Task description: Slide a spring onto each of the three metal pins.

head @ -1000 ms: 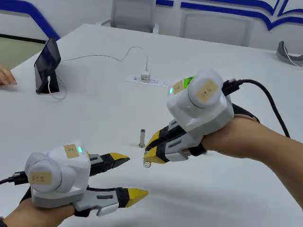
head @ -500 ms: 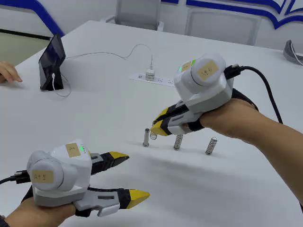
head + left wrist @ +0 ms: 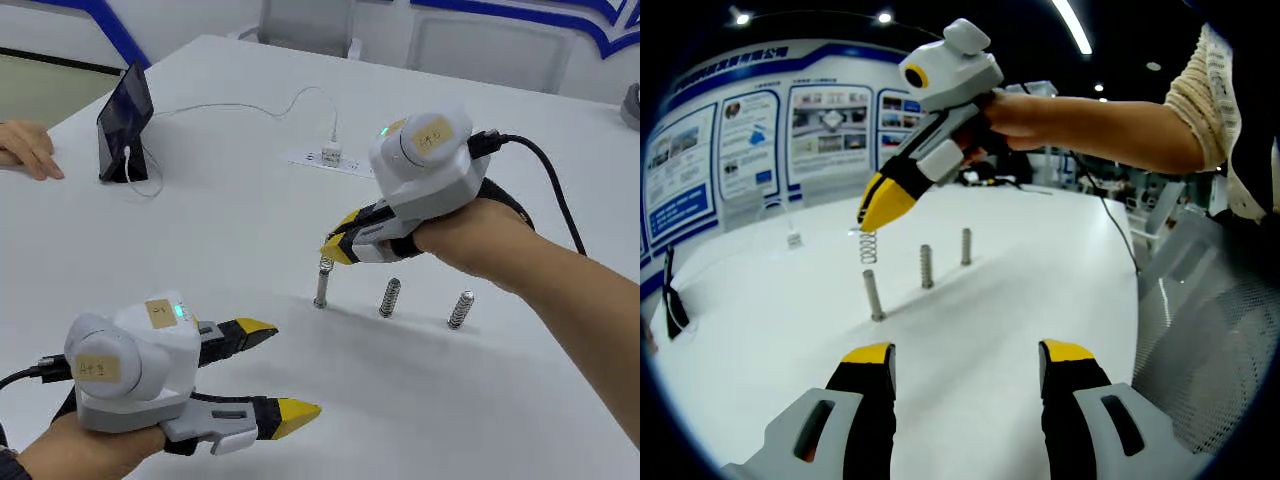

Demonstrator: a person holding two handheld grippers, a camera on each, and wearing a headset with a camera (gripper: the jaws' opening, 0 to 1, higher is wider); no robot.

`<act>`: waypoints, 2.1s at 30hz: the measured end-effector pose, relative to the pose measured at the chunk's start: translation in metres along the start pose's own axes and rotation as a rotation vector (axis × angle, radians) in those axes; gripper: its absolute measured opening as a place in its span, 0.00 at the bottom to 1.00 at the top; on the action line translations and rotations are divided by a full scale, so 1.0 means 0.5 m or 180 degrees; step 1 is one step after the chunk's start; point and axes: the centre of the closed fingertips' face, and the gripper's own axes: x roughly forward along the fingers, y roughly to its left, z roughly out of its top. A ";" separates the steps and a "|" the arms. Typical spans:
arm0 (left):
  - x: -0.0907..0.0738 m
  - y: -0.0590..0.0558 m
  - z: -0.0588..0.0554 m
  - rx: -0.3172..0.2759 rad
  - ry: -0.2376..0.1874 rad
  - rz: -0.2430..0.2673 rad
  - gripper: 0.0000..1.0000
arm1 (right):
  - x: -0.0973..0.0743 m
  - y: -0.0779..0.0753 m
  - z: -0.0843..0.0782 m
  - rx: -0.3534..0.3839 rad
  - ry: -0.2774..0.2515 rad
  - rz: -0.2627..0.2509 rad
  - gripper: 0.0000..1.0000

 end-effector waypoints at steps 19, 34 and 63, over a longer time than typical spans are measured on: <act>0.001 0.006 -0.010 -0.0037 0.0022 -0.0006 0.57 | 0.040 0.000 -0.034 0.0161 0.0114 0.0047 0.12; 0.004 0.006 -0.014 -0.0057 0.0040 -0.0019 0.56 | 0.081 0.003 -0.076 0.0289 0.0214 0.0021 0.12; 0.002 0.022 -0.005 -0.0045 -0.0012 0.0030 0.58 | 0.056 0.023 -0.113 0.0349 0.0206 -0.0056 0.18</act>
